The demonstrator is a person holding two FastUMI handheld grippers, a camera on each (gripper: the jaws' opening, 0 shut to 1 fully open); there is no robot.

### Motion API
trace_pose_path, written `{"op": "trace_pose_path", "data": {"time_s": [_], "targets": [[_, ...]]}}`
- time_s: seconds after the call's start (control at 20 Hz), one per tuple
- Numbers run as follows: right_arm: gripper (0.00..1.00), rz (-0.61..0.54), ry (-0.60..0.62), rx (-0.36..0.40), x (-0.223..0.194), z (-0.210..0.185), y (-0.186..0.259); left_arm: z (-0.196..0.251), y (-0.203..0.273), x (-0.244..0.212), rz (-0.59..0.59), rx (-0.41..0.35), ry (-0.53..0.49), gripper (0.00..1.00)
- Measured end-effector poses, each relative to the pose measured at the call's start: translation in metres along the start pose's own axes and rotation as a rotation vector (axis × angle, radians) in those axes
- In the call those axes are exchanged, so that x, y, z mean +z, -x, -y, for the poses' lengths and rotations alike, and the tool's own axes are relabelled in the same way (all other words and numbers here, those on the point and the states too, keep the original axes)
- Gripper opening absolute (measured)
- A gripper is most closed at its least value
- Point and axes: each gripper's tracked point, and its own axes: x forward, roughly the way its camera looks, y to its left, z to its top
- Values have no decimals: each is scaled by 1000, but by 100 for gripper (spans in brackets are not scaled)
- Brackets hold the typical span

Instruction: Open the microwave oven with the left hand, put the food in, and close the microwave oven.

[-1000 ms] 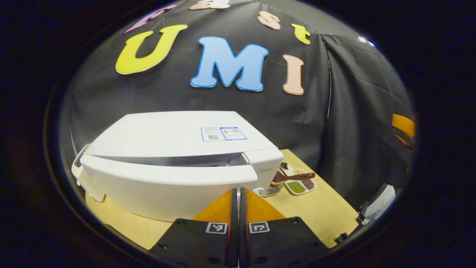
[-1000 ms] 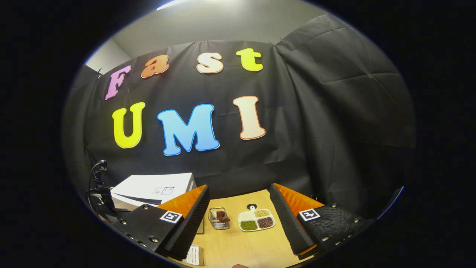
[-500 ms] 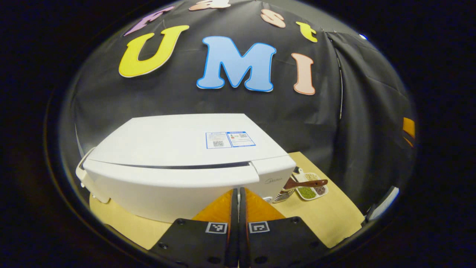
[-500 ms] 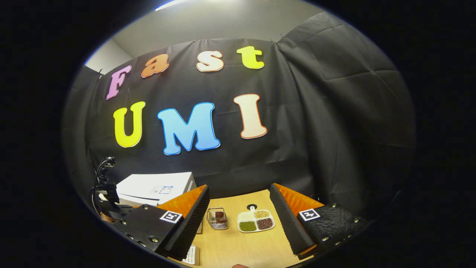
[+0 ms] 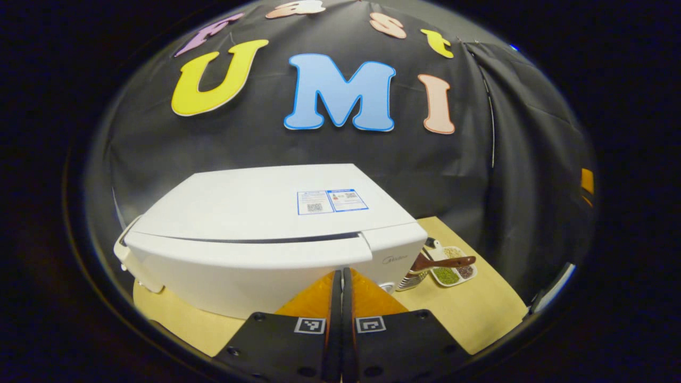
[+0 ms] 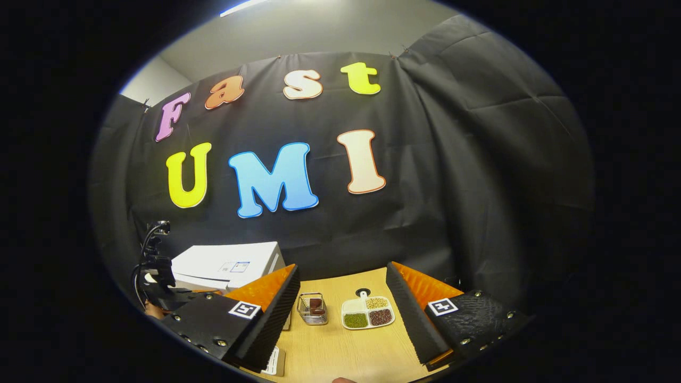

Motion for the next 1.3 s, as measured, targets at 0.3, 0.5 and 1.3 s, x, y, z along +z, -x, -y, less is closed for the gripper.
{"op": "trace_pose_path", "data": {"time_s": [0.3, 0.5, 1.3], "targets": [[98, -10, 9, 24, -2, 3, 1, -5, -8, 1, -16, 35, -5, 7], [98, -8, 0, 31, -2, 4, 2, -4, -10, 1, 1, 50, -16, 7], [98, 88, 41, 108, 73, -99, 33, -37, 248, 192, 484, 145, -5, 94]]}}
